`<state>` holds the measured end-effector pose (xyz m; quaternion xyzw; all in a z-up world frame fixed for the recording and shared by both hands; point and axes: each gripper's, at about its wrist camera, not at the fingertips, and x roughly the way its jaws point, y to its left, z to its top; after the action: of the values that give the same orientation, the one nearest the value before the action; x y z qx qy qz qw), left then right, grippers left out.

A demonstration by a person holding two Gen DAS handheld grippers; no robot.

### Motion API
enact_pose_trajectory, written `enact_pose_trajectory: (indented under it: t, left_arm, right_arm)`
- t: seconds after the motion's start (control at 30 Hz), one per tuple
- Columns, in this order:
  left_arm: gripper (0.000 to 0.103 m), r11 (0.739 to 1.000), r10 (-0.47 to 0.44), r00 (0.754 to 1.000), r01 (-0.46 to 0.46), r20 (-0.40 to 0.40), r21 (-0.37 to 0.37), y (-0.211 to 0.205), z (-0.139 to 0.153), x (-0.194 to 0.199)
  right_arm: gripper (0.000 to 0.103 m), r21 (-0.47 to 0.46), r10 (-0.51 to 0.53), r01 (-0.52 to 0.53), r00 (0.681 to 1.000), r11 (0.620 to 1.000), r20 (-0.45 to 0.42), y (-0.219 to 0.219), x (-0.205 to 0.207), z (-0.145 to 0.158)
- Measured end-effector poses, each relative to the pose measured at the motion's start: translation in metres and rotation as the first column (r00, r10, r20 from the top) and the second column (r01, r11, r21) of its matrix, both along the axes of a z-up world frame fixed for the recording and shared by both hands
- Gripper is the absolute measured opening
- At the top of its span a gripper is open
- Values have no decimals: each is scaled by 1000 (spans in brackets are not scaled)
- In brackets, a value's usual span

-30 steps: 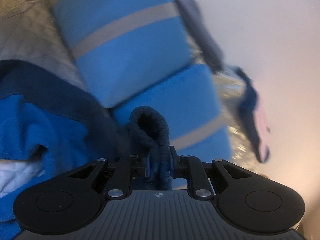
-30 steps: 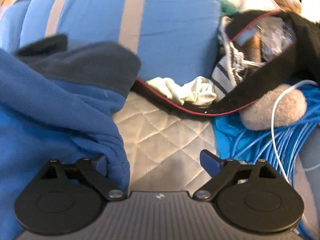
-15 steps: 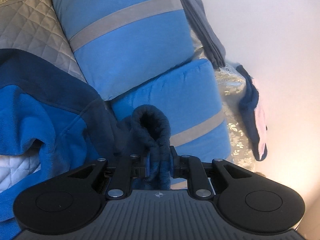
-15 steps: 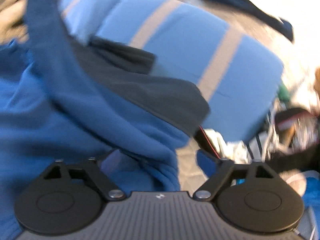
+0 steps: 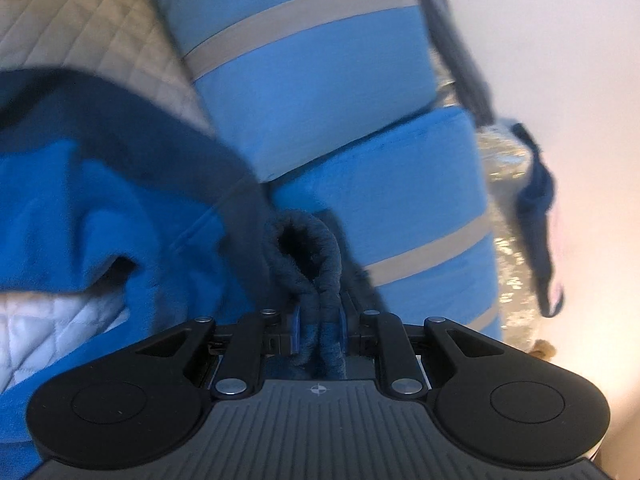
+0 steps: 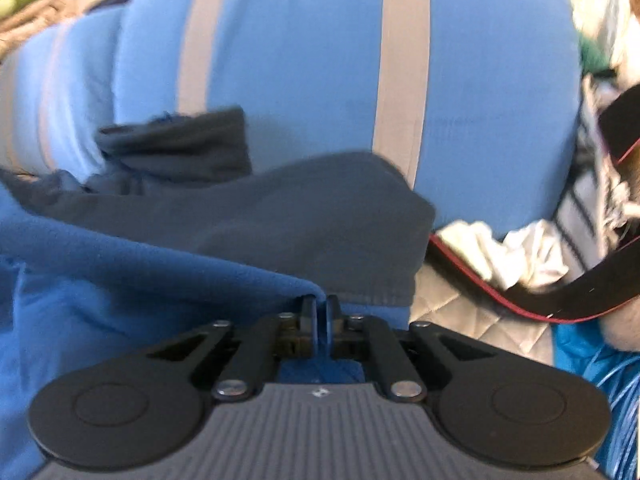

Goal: Fold clothes

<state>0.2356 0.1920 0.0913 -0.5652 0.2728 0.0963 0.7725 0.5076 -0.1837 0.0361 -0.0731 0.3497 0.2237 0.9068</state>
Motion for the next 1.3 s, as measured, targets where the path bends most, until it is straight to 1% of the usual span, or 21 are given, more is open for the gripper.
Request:
enact_pose_trajectory:
  t: [0.03, 0.13, 0.17, 0.2, 0.23, 0.27, 0.3, 0.33, 0.4, 0.43, 0.5, 0.53, 0.63, 0.7, 0.8, 0.9, 1.0, 1.13, 1.23, 1.27, 1.3]
  left_arm:
    - [16, 1000, 6, 1000, -6, -15, -13, 0, -9, 0]
    - [16, 998, 27, 999, -30, -47, -62, 1, -32, -1]
    - [16, 996, 33, 998, -37, -51, -75, 1, -37, -2]
    - [16, 995, 37, 998, -42, -53, -86, 2, -42, -2]
    - [16, 995, 39, 998, -43, -51, -91, 3, -45, -2]
    - [16, 995, 39, 998, -43, -48, -94, 3, -46, -2]
    - [16, 994, 39, 998, -43, -45, -97, 3, -47, -3]
    - [16, 994, 39, 998, -43, -42, -99, 3, -47, -3]
    - [16, 994, 40, 999, -43, -32, -103, 4, -46, -3]
    - [16, 994, 40, 999, -43, -29, -105, 5, -46, -4]
    - [16, 994, 39, 999, -41, -25, -106, 4, -46, -4]
    - [16, 994, 38, 999, -40, -24, -105, 3, -46, -4]
    - [16, 994, 39, 999, -41, -25, -104, 3, -47, -5]
    - [16, 994, 40, 999, -43, -27, -105, 2, -47, -5]
    - [16, 993, 41, 999, -43, -28, -106, 2, -47, -4]
    - [16, 993, 39, 999, -41, -27, -107, 2, -46, -5]
    - [16, 994, 36, 999, -39, -26, -107, 3, -47, -5]
    - [16, 994, 34, 999, -37, -30, -106, 4, -49, -5]
    - [16, 993, 35, 999, -38, -33, -108, 5, -52, -4]
    - [16, 993, 37, 999, -40, -34, -111, 6, -53, -5]
    - [16, 992, 40, 999, -44, -37, -115, 7, -53, -6]
  right_arm:
    - [5, 12, -22, 22, 999, 1000, -32, 1, 9, -1]
    - [27, 16, -80, 82, 991, 997, -104, 4, 21, -9]
    - [29, 38, -92, 97, 989, 995, -117, 1, 24, -7]
    - [35, 63, -93, 102, 987, 993, -128, -3, 23, -4]
    - [39, 82, -89, 100, 988, 992, -129, -8, 21, 0]
    - [49, 90, -80, 90, 990, 992, -112, -12, 16, 6]
    - [56, 95, -70, 78, 993, 992, -92, -16, 11, 11]
    - [57, 87, -53, 58, 997, 995, -62, -21, 4, 16]
    - [57, 69, -27, 27, 1000, 997, -6, -30, -8, 23]
    - [57, 41, -14, 13, 1000, 999, 27, -33, -16, 25]
    - [56, -42, 32, -28, 995, 999, 95, -37, -32, 24]
    - [56, -82, 59, -49, 992, 995, 111, -38, -40, 22]
    - [53, -213, 155, -121, 977, 970, 150, -33, -64, 8]
    - [50, -289, 203, -146, 963, 946, 178, -24, -73, -1]
    - [47, -366, 261, -172, 942, 914, 210, -7, -78, -10]
    - [45, -442, 310, -187, 924, 877, 223, 11, -74, -20]
    - [44, -489, 329, -188, 919, 852, 219, 25, -63, -29]
    - [44, -520, 323, -182, 926, 835, 196, 37, -46, -37]
    - [44, -517, 316, -191, 935, 834, 164, 42, -34, -41]
    - [25, -507, 313, -199, 938, 839, 149, 43, -31, -42]
    - [16, -497, 315, -206, 938, 843, 146, 43, -30, -42]
